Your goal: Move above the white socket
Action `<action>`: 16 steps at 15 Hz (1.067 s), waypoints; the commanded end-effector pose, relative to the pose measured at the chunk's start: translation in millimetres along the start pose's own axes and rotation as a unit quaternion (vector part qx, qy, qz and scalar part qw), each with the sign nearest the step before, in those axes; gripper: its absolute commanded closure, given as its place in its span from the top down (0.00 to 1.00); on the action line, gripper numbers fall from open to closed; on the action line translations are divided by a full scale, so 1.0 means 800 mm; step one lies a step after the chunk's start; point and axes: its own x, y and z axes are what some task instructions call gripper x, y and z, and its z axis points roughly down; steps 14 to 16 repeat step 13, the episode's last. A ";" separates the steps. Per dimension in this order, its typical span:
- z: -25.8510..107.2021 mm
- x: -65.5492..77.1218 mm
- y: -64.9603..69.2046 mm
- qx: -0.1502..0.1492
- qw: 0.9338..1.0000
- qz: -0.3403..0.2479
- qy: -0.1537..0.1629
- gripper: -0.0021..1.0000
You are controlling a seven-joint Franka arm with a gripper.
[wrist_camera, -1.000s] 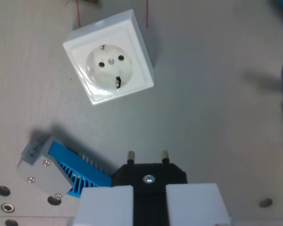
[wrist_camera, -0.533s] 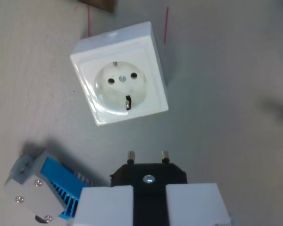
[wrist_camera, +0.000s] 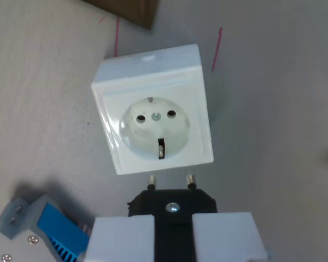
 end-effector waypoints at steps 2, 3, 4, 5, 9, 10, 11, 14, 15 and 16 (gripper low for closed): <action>0.017 -0.001 -0.004 0.004 0.997 -0.058 0.049 0.00; 0.020 0.000 -0.005 0.004 0.997 -0.059 0.048 0.00; 0.023 0.001 -0.005 0.005 0.997 -0.060 0.047 0.00; 0.026 0.001 -0.006 0.005 0.997 -0.059 0.047 0.00; 0.036 0.004 -0.008 0.005 0.997 -0.058 0.043 0.00; 0.037 0.005 -0.008 0.005 0.998 -0.057 0.041 0.00; 0.038 0.005 -0.009 0.006 0.998 -0.055 0.040 0.00; 0.041 0.006 -0.009 0.006 0.998 -0.054 0.038 0.00; 0.041 0.006 -0.009 0.006 0.998 -0.054 0.038 0.00; 0.041 0.006 -0.009 0.006 0.998 -0.054 0.038 0.00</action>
